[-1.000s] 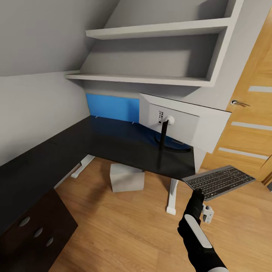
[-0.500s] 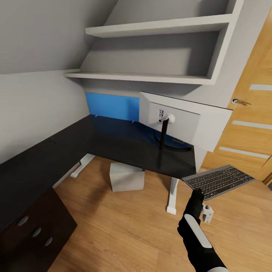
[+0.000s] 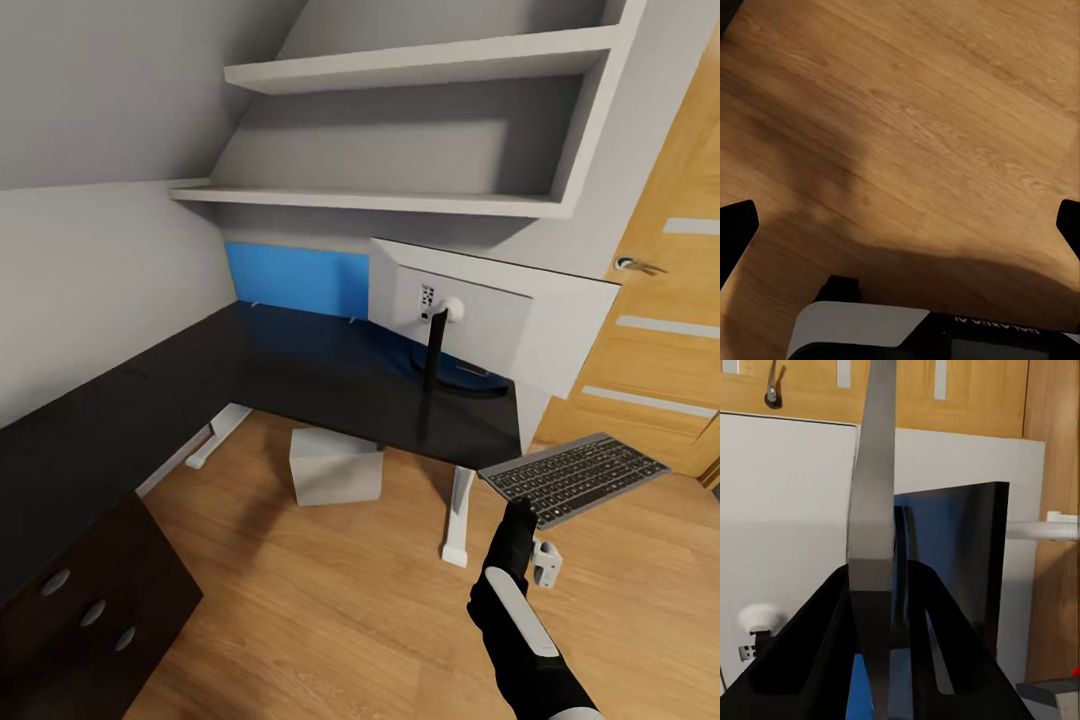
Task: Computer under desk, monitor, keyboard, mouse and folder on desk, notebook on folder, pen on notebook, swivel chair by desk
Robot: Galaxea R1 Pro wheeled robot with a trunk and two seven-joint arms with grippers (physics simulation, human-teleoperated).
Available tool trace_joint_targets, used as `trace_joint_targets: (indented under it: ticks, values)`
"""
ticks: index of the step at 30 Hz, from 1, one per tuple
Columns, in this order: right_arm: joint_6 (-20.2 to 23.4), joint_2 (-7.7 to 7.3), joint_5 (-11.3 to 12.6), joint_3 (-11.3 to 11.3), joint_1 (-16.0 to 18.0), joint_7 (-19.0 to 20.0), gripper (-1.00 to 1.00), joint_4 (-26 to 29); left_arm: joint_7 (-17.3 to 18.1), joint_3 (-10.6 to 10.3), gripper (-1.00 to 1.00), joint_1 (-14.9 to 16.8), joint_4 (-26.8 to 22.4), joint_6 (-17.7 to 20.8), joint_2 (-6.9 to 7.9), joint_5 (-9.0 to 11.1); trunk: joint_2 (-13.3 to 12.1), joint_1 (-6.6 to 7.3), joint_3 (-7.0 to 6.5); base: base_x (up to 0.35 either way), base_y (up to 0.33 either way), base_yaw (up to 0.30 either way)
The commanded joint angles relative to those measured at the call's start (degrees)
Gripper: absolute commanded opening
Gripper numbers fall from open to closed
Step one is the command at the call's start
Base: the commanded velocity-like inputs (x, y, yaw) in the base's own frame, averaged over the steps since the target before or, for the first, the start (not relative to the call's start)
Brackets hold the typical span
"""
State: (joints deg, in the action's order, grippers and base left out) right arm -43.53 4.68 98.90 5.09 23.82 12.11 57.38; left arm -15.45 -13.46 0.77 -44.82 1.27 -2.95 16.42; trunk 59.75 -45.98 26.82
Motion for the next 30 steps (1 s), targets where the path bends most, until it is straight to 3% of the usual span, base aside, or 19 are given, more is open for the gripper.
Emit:
trace_joint_targets:
  ticks: [1, 30]
  values:
    - [-0.24, -0.02, 0.5, 0.16, 0.07, 0.65, -1.0, -0.01, -0.46, -0.25, 1.0, 0.02, -0.09, 0.13, 0.05, 0.45, 0.46, -0.23, 0.24, 0.0, 0.0, 0.0]
    - [-0.15, -0.08, 0.4, 0.92, 0.08, 0.66, -1.0, -0.07, -0.55, -0.04, 1.0, 0.02, -0.09, -0.07, 0.07, 0.36, 12.09, -6.6, 5.45, 0.0, 0.0, 0.0]
